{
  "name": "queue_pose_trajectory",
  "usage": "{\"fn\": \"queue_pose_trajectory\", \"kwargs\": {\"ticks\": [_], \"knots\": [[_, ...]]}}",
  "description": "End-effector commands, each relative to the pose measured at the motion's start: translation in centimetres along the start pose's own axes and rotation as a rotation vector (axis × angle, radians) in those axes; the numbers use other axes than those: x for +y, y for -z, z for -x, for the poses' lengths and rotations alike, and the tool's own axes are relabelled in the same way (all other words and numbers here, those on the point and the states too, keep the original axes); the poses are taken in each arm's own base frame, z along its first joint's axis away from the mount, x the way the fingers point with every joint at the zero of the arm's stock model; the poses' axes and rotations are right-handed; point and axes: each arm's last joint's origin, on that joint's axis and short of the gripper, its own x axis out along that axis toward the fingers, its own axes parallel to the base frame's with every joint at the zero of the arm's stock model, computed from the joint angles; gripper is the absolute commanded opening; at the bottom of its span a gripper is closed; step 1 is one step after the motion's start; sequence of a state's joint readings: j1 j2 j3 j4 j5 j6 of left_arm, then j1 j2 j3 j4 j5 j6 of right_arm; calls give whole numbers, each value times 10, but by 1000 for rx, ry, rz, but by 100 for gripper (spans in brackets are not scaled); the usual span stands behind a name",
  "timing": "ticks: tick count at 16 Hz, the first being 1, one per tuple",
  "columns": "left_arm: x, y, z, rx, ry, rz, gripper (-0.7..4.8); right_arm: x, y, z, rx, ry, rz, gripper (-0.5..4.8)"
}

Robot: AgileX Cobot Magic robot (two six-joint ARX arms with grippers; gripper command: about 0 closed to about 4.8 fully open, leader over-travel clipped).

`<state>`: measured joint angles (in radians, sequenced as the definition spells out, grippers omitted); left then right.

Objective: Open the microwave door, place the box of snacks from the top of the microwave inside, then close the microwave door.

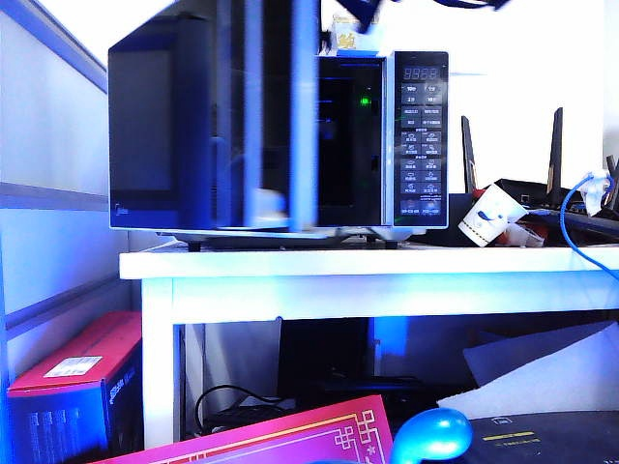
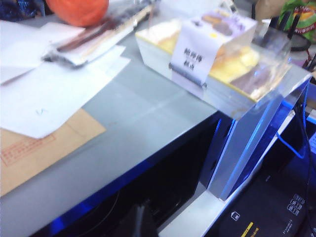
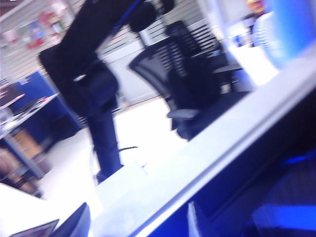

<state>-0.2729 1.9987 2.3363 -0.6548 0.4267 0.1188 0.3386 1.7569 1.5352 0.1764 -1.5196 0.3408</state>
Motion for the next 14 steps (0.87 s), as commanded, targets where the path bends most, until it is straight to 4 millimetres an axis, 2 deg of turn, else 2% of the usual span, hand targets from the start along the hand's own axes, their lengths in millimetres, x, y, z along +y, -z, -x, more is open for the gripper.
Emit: {"fn": "queue_pose_trajectory", "kwargs": {"ticks": [1, 14], "knots": [[-4, -5, 8, -7, 5, -5, -6, 5, -2, -17, 15, -43, 22, 261], [-15, -12, 35, 51, 14, -26, -6, 18, 3, -78, 60, -154, 25, 259]]}}
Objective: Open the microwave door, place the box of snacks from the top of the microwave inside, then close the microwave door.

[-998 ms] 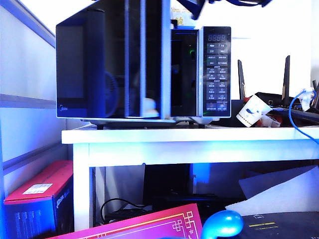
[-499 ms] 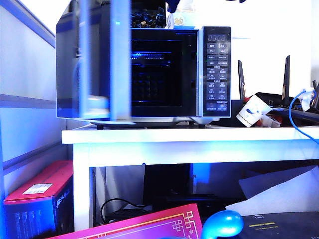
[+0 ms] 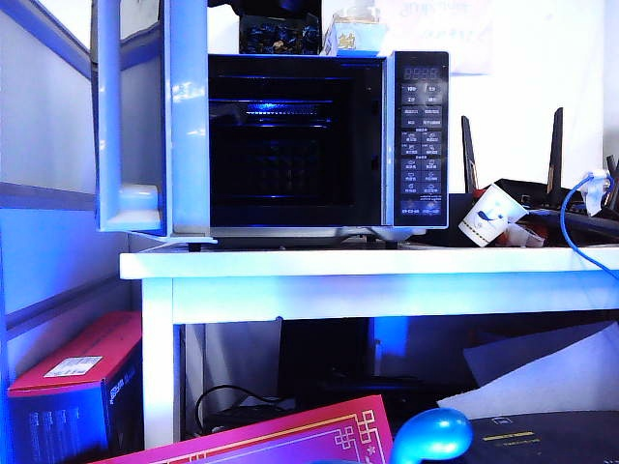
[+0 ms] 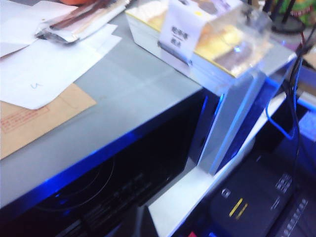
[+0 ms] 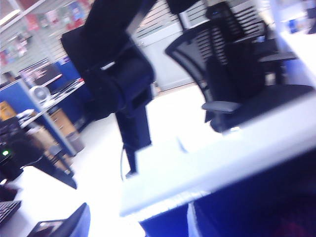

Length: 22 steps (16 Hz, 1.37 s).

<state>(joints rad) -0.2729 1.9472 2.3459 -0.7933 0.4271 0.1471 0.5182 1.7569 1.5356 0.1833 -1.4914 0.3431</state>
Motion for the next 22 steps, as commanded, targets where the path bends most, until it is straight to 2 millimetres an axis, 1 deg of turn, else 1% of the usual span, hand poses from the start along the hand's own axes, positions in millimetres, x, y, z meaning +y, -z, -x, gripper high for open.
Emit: {"fn": "queue_pose_trajectory", "kwargs": {"ticks": [1, 3, 6, 7, 10, 11, 14, 15, 17, 19, 20, 21, 22], "knots": [[-6, -7, 15, -21, 2, -31, -6, 4, -2, -14, 7, -22, 22, 259], [-9, -10, 22, -20, 1, -31, -6, 6, -2, -26, 13, -40, 27, 259], [-12, -8, 28, 8, 6, -37, -6, 8, -1, -38, 20, -62, 35, 259], [-13, -8, 30, 19, 7, -32, -6, 9, -1, -42, 24, -70, 36, 247], [-15, -4, 34, 63, -2, -39, -6, 12, 2, -60, 38, -107, 32, 240], [-15, -4, 36, 75, -12, -35, -6, 14, 4, -70, 45, -123, 33, 241], [-15, 0, 38, 125, -66, -50, -6, 17, 0, -74, 44, -137, 49, 241], [-14, 2, 39, 152, -100, -62, -6, 18, -2, -71, 39, -133, 54, 241], [-13, 4, 39, 177, -122, -57, -6, 22, -10, -54, 19, -95, 82, 241], [-13, 4, 39, 180, -121, -56, -6, 22, -19, -26, -16, -24, 135, 241], [-14, 5, 39, 188, -119, -58, -6, 21, -23, -13, -47, 42, 158, 241], [-14, 6, 39, 198, -115, -79, -6, 19, -28, 7, -104, 160, 192, 242], [-14, 6, 39, 203, -112, -90, -6, 19, -31, 17, -121, 193, 225, 242]]}}
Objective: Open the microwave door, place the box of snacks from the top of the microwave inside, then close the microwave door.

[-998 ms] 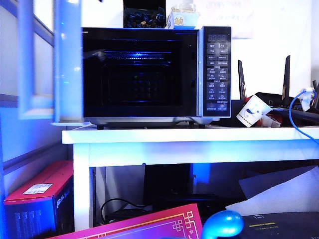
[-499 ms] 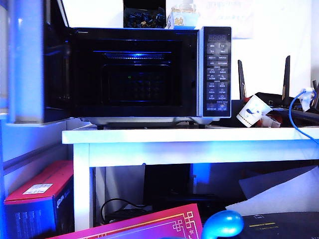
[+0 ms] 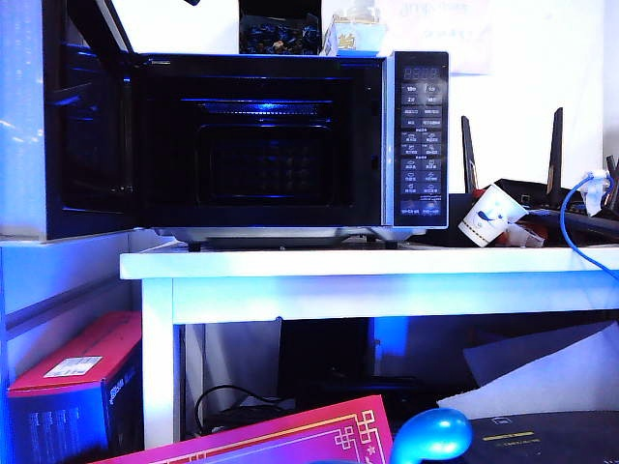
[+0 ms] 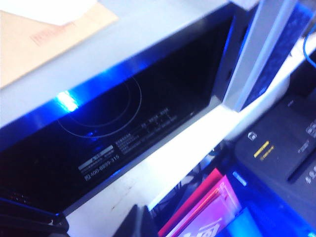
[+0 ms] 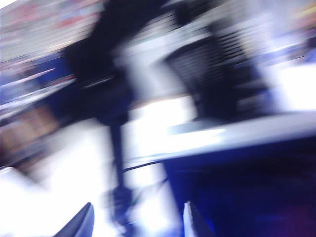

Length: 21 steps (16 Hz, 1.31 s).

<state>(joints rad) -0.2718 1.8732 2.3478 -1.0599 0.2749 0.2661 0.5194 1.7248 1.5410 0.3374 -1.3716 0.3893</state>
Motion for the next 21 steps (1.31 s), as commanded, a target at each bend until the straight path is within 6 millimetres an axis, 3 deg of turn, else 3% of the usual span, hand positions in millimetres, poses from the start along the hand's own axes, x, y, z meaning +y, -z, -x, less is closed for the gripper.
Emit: {"fn": "queue_pose_trajectory", "kwargs": {"ticks": [1, 12, 17, 18, 19, 21], "knots": [[-1, -1, 5, -3, -3, -43, -6, -1, -13, 23, -68, 130, 101, 242], [-2, 2, 2, 11, 50, -52, -6, -13, -28, 42, -391, 745, 168, 237], [-2, -7, 2, -92, 88, -81, -6, -13, -32, 52, -383, 1219, 371, 247], [-2, -7, 2, -97, 87, -82, -6, -13, -32, 54, -387, 1290, 381, 343], [-2, -8, 2, -98, 87, -83, -6, -13, -33, 55, -398, 1350, 380, 479], [-2, -8, 3, -99, 86, -83, -6, -16, -29, 53, -405, 1461, 361, 479]]}}
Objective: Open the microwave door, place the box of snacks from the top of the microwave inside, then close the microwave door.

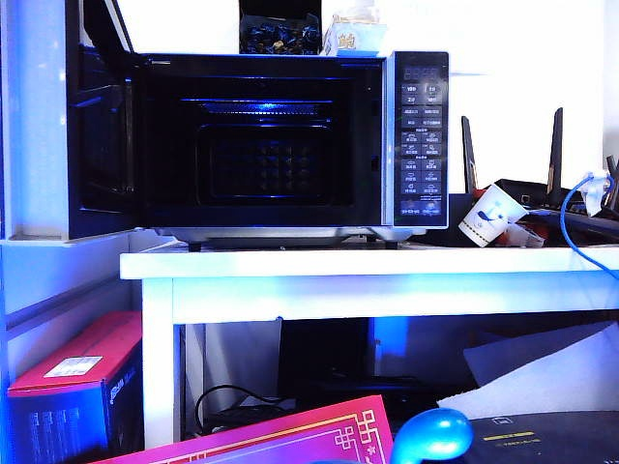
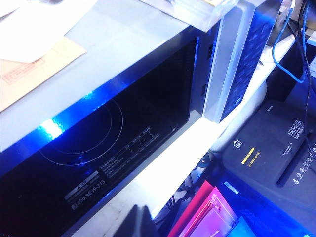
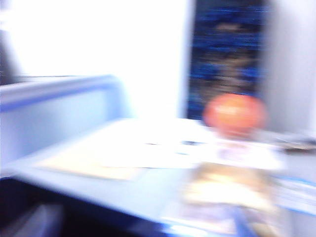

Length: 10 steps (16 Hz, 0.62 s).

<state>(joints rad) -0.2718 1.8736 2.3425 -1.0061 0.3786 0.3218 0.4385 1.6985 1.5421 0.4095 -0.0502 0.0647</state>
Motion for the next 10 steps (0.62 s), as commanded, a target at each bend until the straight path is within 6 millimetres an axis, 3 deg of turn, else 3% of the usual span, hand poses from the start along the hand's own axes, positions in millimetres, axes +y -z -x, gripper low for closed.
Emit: {"fn": "queue_pose_trajectory", "kwargs": {"ticks": [1, 4, 10], "knots": [[-1, -4, 4, -28, -1, -15, -6, 1, 0, -1, -13, 123, 46, 479], [0, -4, 4, -30, -3, -16, -6, -2, 13, -12, 2, 173, 73, 479], [0, -4, 4, -30, -2, -16, -6, -4, 2, -44, -26, 221, 124, 479]]}}
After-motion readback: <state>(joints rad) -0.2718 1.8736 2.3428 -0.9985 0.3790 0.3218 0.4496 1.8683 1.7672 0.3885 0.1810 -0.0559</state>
